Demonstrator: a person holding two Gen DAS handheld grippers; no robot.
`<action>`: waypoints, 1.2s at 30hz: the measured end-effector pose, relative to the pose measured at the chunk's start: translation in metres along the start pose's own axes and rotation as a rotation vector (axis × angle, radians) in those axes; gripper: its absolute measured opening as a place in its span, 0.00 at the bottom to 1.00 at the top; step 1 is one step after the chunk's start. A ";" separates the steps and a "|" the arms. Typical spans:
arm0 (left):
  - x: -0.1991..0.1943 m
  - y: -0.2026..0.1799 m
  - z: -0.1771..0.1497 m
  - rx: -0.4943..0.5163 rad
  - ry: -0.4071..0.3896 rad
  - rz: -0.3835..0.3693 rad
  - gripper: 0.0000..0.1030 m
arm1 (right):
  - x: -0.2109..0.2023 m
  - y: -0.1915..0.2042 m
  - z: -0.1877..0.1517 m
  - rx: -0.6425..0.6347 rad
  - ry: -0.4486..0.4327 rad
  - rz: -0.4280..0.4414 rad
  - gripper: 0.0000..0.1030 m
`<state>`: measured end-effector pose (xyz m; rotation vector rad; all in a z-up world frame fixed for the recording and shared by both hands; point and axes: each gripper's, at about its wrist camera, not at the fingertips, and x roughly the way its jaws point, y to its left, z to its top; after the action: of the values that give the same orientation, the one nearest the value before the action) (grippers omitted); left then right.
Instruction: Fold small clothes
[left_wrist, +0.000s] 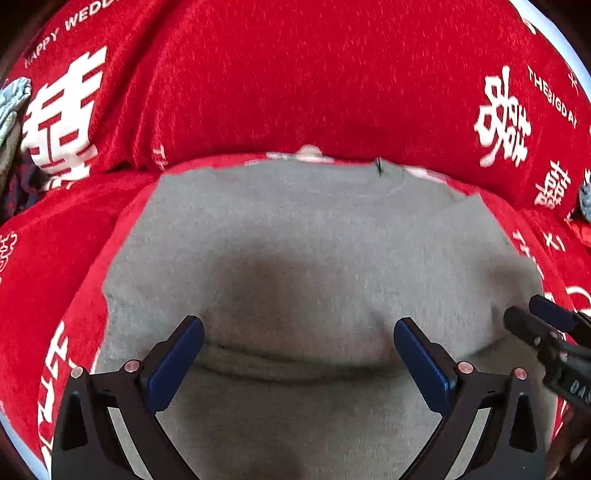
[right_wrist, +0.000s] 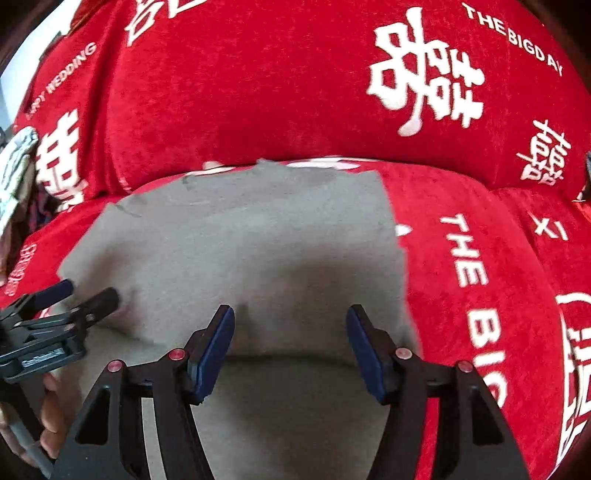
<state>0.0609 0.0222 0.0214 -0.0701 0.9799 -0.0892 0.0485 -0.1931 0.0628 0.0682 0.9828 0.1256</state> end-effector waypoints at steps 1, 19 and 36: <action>0.002 -0.001 -0.006 0.017 0.019 -0.004 1.00 | 0.000 0.006 -0.004 -0.008 0.012 0.006 0.65; -0.063 0.028 -0.086 0.070 -0.025 0.002 1.00 | -0.066 0.014 -0.075 -0.141 -0.030 -0.033 0.70; -0.089 0.047 -0.160 0.014 -0.003 0.054 1.00 | -0.102 0.007 -0.146 -0.245 -0.043 -0.086 0.76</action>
<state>-0.1196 0.0757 0.0013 -0.0310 0.9777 -0.0465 -0.1298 -0.2004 0.0664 -0.1954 0.9201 0.1636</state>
